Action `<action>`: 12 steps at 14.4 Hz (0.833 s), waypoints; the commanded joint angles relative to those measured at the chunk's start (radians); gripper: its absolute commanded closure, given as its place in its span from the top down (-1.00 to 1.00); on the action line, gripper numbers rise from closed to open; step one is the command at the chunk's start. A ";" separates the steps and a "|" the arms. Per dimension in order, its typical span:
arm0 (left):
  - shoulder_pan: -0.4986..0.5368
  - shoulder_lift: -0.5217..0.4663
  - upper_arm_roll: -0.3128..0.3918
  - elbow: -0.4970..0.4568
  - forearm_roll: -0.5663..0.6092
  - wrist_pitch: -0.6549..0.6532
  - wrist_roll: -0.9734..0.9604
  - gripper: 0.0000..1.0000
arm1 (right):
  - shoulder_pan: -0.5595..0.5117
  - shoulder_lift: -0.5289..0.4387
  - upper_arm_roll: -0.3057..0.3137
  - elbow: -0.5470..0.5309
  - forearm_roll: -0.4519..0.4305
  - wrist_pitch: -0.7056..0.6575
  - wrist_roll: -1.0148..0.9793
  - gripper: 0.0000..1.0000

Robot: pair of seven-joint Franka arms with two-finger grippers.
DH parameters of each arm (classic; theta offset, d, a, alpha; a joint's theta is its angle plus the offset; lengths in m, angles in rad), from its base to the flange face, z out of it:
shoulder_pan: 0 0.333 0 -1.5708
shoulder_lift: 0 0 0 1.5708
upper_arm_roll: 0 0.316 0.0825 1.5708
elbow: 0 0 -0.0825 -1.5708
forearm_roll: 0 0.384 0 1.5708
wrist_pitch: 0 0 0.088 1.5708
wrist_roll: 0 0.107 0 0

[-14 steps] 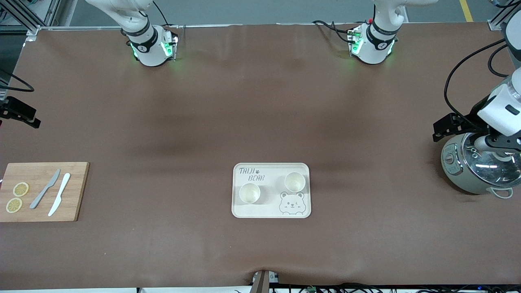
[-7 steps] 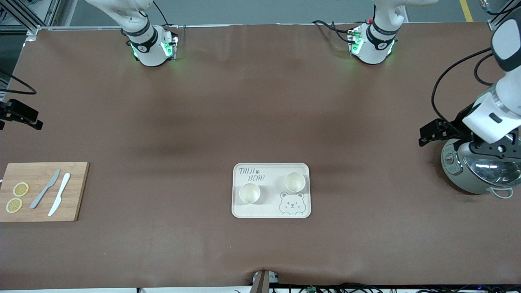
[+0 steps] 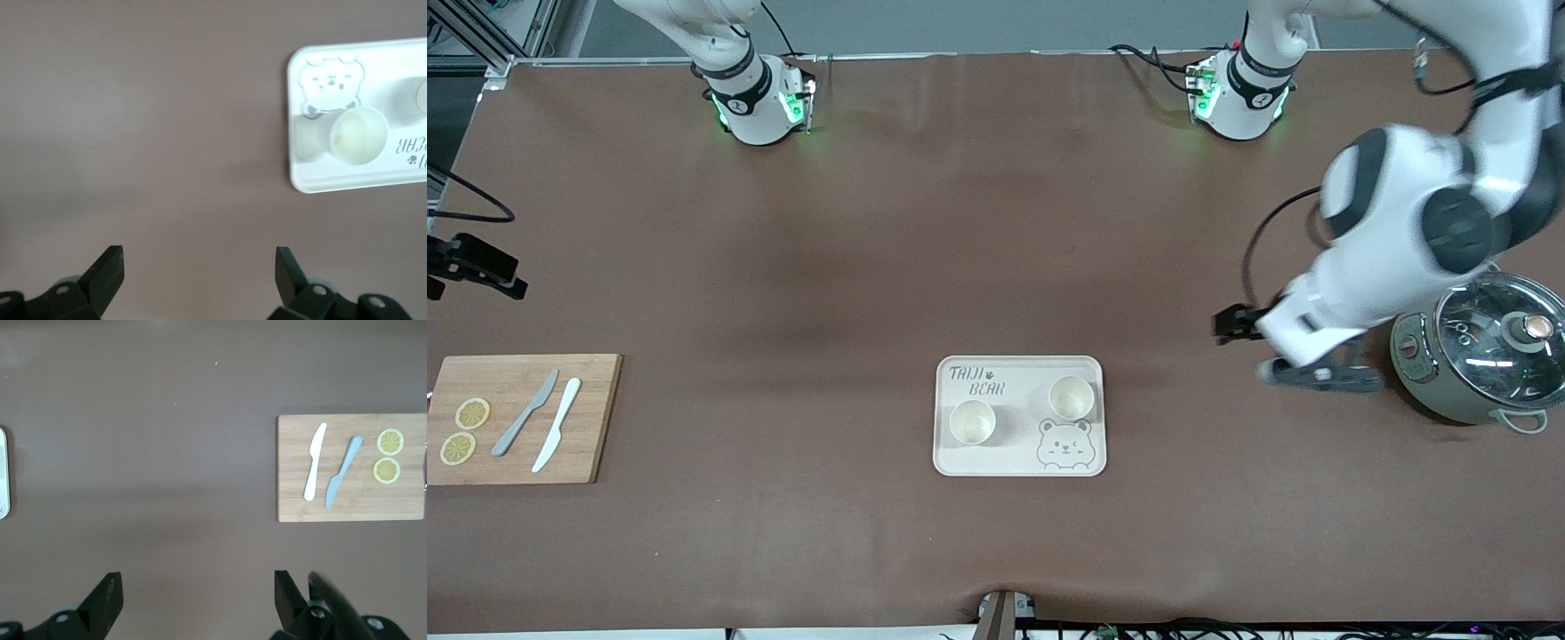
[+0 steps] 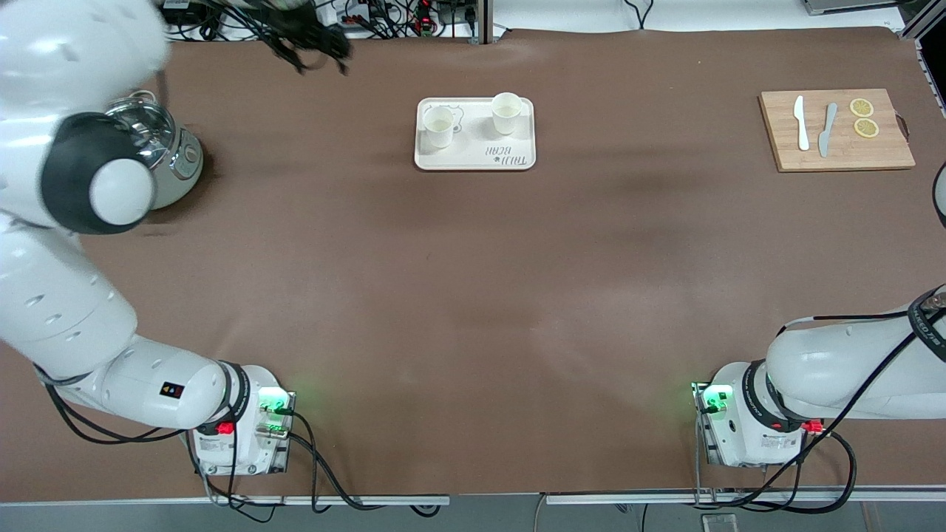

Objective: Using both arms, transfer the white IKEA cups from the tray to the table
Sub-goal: 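Lower both grippers over the two white cups on the tray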

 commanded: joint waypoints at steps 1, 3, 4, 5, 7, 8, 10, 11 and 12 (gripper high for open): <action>-0.066 0.069 0.006 0.016 0.001 0.100 -0.111 1.00 | 0.019 0.013 0.005 -0.034 0.086 0.064 0.003 1.00; -0.078 0.097 0.005 0.018 0.001 0.154 -0.128 1.00 | 0.128 0.028 0.005 -0.023 0.102 0.110 0.052 1.00; -0.081 0.108 0.006 0.019 -0.001 0.169 -0.130 1.00 | 0.186 0.045 0.005 -0.012 0.105 0.142 0.156 1.00; -0.082 0.122 0.006 0.019 0.000 0.180 -0.130 1.00 | 0.250 0.070 0.005 -0.006 0.101 0.176 0.272 1.00; -0.083 0.152 0.006 0.019 0.001 0.217 -0.131 1.00 | 0.375 0.143 0.003 0.036 0.088 0.231 0.424 1.00; -0.091 0.168 0.006 0.018 0.001 0.243 -0.143 1.00 | 0.416 0.185 0.005 0.061 0.090 0.250 0.502 1.00; -0.109 0.195 0.006 0.019 0.002 0.278 -0.185 1.00 | 0.475 0.287 0.002 0.118 0.084 0.320 0.581 1.00; -0.126 0.208 0.008 0.019 0.002 0.303 -0.200 1.00 | 0.492 0.339 -0.001 0.139 0.082 0.351 0.582 1.00; -0.137 0.226 0.011 0.021 0.001 0.329 -0.215 1.00 | 0.504 0.395 -0.003 0.165 0.071 0.369 0.580 1.00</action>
